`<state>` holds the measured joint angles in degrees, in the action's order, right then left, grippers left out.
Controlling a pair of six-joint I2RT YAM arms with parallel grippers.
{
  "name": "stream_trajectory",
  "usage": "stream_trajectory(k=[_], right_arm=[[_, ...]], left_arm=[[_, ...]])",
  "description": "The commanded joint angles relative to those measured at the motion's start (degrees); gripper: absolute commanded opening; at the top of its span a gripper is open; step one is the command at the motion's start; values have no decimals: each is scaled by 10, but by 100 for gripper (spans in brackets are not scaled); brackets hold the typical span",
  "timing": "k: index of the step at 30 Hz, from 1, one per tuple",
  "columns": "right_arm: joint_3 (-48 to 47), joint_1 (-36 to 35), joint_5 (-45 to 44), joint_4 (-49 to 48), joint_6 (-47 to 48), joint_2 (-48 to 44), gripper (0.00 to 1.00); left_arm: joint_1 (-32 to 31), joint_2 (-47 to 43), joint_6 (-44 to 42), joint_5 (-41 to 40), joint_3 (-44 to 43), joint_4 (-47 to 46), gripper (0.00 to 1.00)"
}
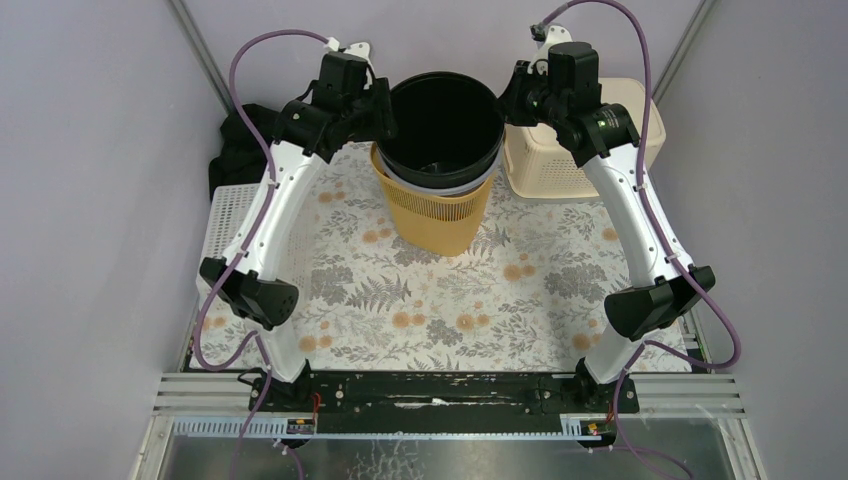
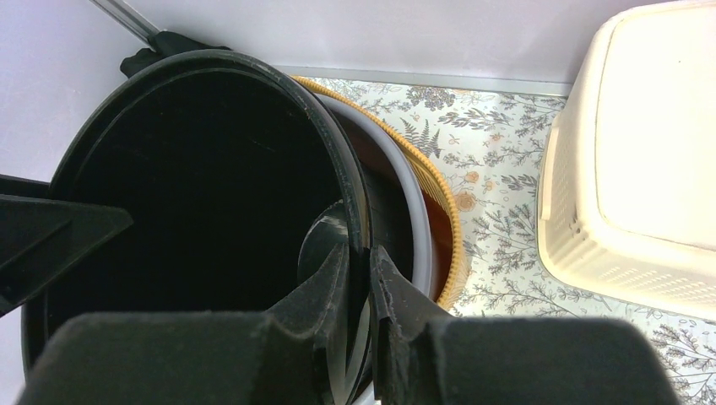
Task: Turn the large container upside down
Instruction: Pick up the container from the container.
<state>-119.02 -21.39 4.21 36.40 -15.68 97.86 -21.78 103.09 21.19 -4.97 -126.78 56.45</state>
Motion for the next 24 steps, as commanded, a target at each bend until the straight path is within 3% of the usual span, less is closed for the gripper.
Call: stream_trajectory(k=[1, 9, 13, 20, 24], right_arm=[[-34, -9, 41, -66, -17, -37, 0], [-34, -9, 43, -72, -21, -35, 0], [-30, -9, 45, -69, -18, -30, 0], [-34, -9, 12, -37, 8, -28, 49], [-49, -9, -9, -13, 28, -3, 63]], left_arm=[[-7, 11, -12, 18, -19, 7, 54], [-9, 26, -16, 22, -43, 21, 15], [-9, 28, -12, 30, -58, 21, 5], [-9, 21, -3, 41, -68, 2, 2], [-9, 12, 5, 54, -63, -19, 1]])
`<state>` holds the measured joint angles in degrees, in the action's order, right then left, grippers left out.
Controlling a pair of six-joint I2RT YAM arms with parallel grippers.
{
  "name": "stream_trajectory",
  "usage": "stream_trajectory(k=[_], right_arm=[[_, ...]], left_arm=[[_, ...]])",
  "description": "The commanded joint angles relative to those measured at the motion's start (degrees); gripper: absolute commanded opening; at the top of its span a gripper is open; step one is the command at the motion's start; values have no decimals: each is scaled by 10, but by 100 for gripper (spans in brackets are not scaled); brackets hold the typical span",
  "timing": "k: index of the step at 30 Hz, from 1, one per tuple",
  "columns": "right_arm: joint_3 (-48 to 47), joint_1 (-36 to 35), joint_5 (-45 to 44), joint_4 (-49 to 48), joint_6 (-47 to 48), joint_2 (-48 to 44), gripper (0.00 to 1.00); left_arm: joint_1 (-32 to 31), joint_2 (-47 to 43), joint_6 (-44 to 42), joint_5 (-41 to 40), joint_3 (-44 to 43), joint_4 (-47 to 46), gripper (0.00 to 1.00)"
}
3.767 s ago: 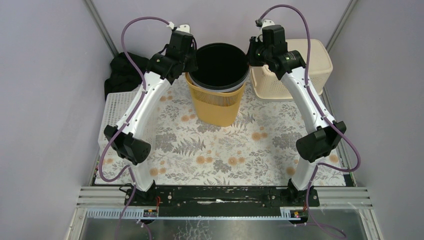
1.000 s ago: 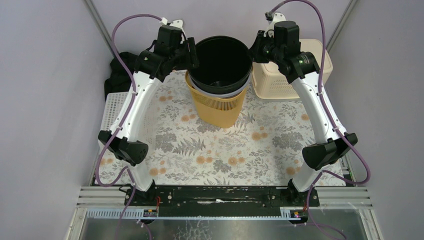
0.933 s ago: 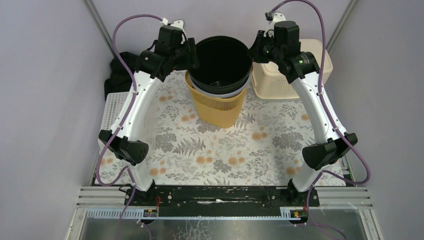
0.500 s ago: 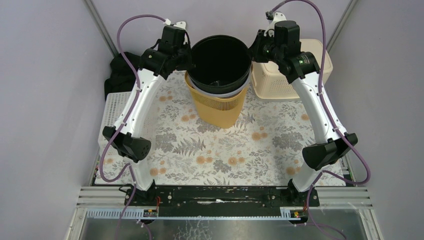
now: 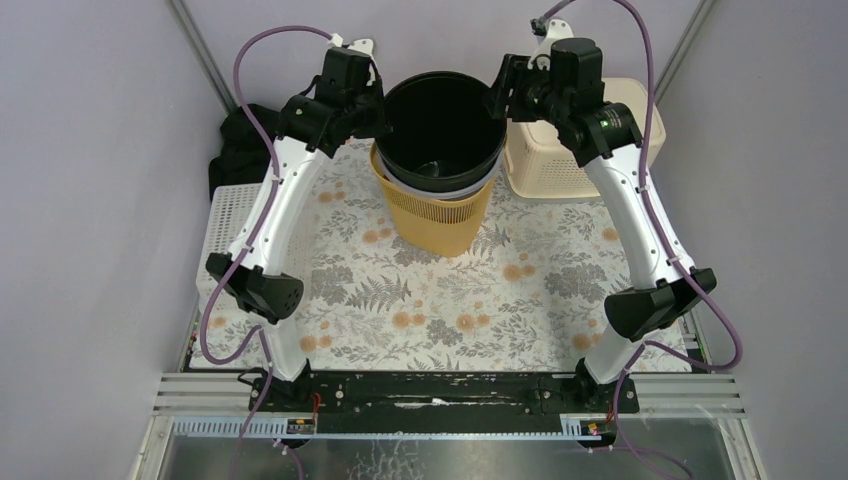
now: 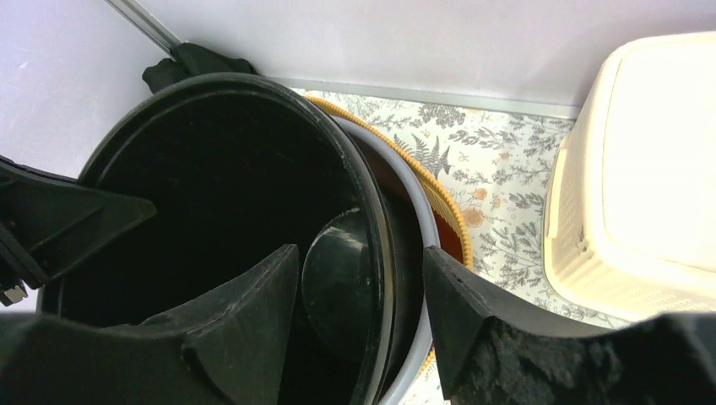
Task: Turn the large container upside down
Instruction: Pick up the container from the container.
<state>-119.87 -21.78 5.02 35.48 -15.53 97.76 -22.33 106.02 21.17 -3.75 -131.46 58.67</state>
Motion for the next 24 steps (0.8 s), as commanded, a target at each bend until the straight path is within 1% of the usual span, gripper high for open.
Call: stream_trajectory(k=[1, 6, 13, 15, 17, 20, 24], right_arm=[[-48, -5, -17, 4, 30, 6, 64], [-96, -5, -19, 60, 40, 42, 63], [-125, -5, -34, 112, 48, 74, 59], [-132, -5, -29, 119, 50, 81, 56], [-133, -5, -22, 118, 50, 84, 48], [-142, -5, -16, 114, 46, 87, 31], [-177, -5, -9, 110, 38, 92, 7]], left_arm=[[-4, -20, 6, 45, -11, -49, 1], [-3, -30, 15, 52, -6, -76, 0], [-3, -47, 20, 51, 0, -105, 0], [-3, -51, 21, 51, 2, -111, 0], [-3, -53, 21, 53, 3, -116, 0], [-4, -54, 24, 63, 6, -129, 0], [-3, -57, 24, 80, 5, -153, 0]])
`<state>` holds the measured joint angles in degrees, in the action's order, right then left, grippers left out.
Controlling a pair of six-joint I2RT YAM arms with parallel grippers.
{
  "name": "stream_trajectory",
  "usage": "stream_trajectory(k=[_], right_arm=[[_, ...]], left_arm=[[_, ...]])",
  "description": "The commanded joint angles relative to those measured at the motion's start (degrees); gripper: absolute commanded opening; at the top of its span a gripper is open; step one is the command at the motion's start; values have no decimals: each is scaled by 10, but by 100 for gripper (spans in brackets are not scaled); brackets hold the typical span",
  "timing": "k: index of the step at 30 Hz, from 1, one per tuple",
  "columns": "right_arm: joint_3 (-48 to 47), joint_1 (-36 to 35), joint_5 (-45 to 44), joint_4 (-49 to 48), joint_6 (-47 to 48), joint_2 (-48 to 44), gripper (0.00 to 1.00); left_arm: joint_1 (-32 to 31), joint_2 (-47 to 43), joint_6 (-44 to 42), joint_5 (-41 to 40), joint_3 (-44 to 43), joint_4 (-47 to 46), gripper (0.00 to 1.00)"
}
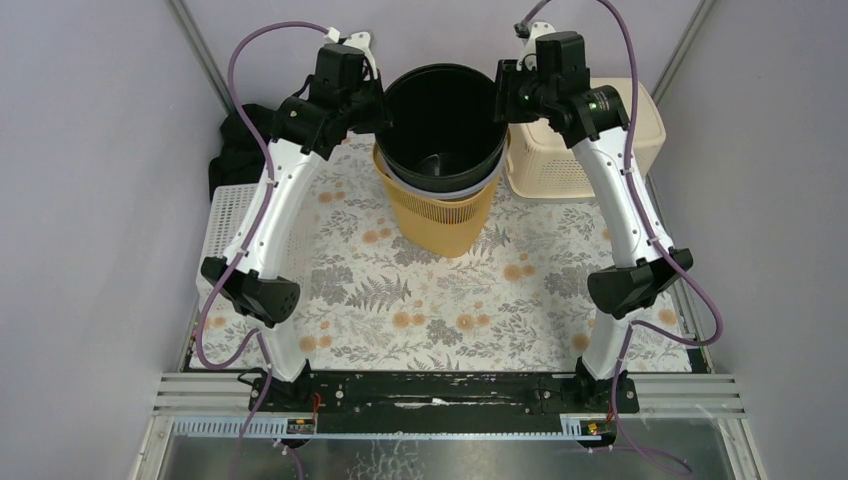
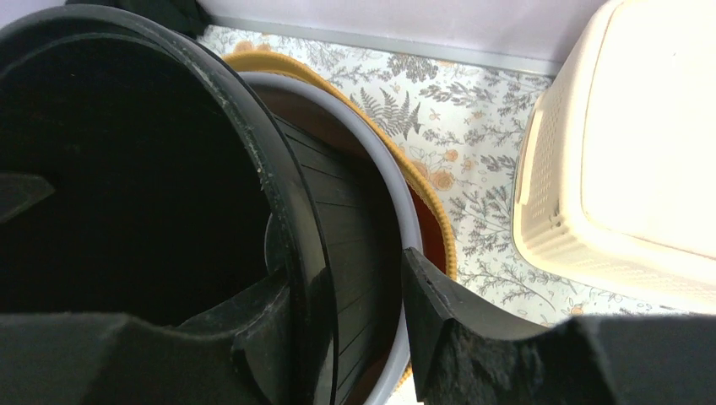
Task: Turn the large container upside down
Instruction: Pick up the container from the container.
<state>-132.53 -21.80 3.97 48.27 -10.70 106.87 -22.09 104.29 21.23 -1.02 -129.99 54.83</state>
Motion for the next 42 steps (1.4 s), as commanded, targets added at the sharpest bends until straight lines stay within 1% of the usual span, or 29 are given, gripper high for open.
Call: stream_trajectory(k=[1, 3, 7, 12, 19, 22, 26, 29, 35, 39, 42], right_arm=[[-55, -4, 2, -22, -12, -1, 4], [-53, -5, 4, -44, -18, -11, 0], [-20, -5, 18, -103, -33, -47, 0], [31, -5, 31, -173, -50, -96, 0], [72, -5, 37, -247, -64, -161, 0], [97, -5, 47, -283, -71, -187, 0], [152, -5, 73, -365, -85, -226, 0], [161, -5, 93, -394, -93, -238, 0], [161, -5, 143, -432, -115, -243, 0], [199, -5, 184, -508, -148, -252, 0], [209, -8, 212, -559, -174, -249, 0]], left_arm=[[-6, -41, 23, 56, -12, -120, 0], [-6, -43, 22, 64, -18, -130, 0], [-6, -57, 19, 79, -19, -155, 0], [-6, -94, 23, 96, 3, -198, 0], [-6, -112, 31, 141, -34, -206, 1], [-6, -126, 37, 161, -34, -217, 1], [-6, -166, 39, 183, 9, -278, 0], [-6, -194, 37, 184, 44, -314, 0], [-6, -232, 43, 210, 70, -362, 0], [-7, -272, 34, 222, 119, -419, 0], [-7, -294, 22, 229, 148, -452, 0]])
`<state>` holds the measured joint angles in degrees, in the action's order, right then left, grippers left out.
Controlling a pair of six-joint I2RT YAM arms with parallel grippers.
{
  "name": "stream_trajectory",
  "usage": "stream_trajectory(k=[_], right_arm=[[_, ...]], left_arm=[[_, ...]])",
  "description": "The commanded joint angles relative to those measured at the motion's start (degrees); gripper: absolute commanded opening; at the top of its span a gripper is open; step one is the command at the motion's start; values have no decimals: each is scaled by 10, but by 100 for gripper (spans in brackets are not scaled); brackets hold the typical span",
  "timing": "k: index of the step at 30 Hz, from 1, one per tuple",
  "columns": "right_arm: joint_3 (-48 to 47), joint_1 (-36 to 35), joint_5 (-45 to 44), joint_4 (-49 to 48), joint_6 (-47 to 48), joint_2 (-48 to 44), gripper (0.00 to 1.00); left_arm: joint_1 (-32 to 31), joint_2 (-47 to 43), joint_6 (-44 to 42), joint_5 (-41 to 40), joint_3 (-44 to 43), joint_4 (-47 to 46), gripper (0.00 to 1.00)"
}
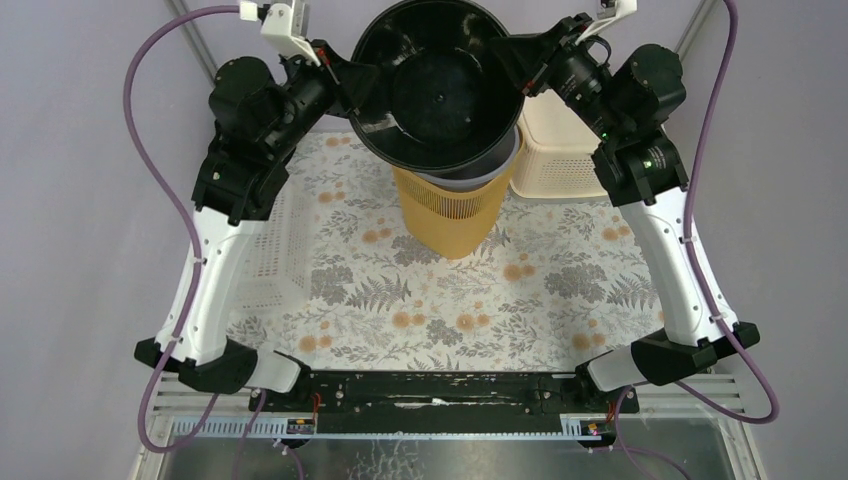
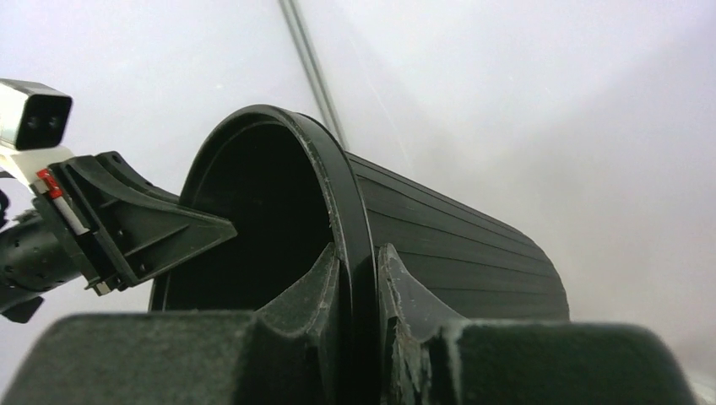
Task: Turn the large container upside down
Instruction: Pick up the container from the container, then place the container at the center of the board.
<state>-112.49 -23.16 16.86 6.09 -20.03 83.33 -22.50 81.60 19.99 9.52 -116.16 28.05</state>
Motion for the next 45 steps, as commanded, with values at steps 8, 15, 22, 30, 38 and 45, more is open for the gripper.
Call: stream_trajectory(k=[8, 15, 22, 30, 38, 45], right_arm=[[21, -5, 123, -225, -128, 7, 0], [-17, -30, 154, -233, -143, 65, 0], [-77, -76, 160, -181, -119, 146, 0], [-69, -112, 157, -175, -113, 191, 0], [-60, -149, 146, -131, -88, 217, 0], [40, -176, 128, -83, -65, 180, 0]], left_arm=[[-3, -114, 11, 148, 56, -249, 0], [-3, -162, -7, 137, 88, -256, 0], [-3, -177, -26, 49, 53, -152, 0], [-3, -199, -12, -50, 30, -20, 0], [-3, -169, 26, -118, -1, 142, 0], [-3, -190, 68, -114, 80, 209, 0]])
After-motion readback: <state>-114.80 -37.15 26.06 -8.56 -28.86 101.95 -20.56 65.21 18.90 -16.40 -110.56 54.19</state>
